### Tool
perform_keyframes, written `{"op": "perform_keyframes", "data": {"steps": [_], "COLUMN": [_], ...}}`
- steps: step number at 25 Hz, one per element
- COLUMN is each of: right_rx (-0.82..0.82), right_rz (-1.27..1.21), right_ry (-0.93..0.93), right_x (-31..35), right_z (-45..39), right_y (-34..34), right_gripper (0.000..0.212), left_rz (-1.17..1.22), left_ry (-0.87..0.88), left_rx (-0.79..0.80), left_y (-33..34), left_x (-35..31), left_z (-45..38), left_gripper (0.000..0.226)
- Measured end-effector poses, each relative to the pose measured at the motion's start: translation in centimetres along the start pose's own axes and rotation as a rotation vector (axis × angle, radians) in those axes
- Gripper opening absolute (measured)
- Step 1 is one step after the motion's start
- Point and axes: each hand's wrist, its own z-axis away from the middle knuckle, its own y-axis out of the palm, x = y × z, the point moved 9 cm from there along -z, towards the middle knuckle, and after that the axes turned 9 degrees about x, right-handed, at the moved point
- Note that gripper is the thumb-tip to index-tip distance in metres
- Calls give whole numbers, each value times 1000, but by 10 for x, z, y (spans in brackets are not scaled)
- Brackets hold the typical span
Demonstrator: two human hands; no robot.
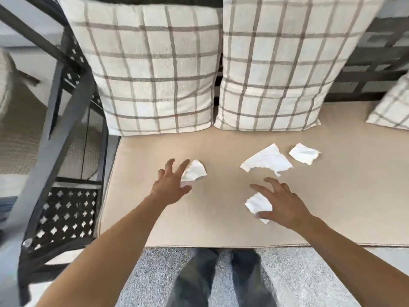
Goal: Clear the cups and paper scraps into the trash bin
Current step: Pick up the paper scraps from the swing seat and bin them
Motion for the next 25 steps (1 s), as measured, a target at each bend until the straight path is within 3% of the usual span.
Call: {"op": "perform_keyframes", "data": {"steps": [3, 7, 11, 14, 17, 21, 25], "right_rx": [63, 69, 12, 1, 9, -183, -367], "right_rz": [106, 6, -172, -163, -224, -382, -368], "right_ry": [-50, -100, -128, -127, -43, 142, 242], "right_x": [-7, -18, -19, -16, -34, -95, -155], "right_z": [-20, -30, -31, -27, -29, -31, -33], "right_y": [42, 58, 54, 57, 51, -5, -53], "right_gripper": [86, 67, 41, 16, 11, 14, 15], "left_rz": [-88, -241, -246, -197, -150, -41, 93], "left_ry": [-16, 49, 135, 162, 156, 192, 311], "left_rx": [86, 160, 159, 132, 121, 0, 86], "left_y": [29, 42, 42, 40, 33, 5, 5], "left_x": [2, -9, -18, -27, -41, -91, -176], "left_z": [-34, -56, -60, -60, -63, -76, -102], "left_gripper": [88, 81, 62, 41, 27, 22, 15]}}
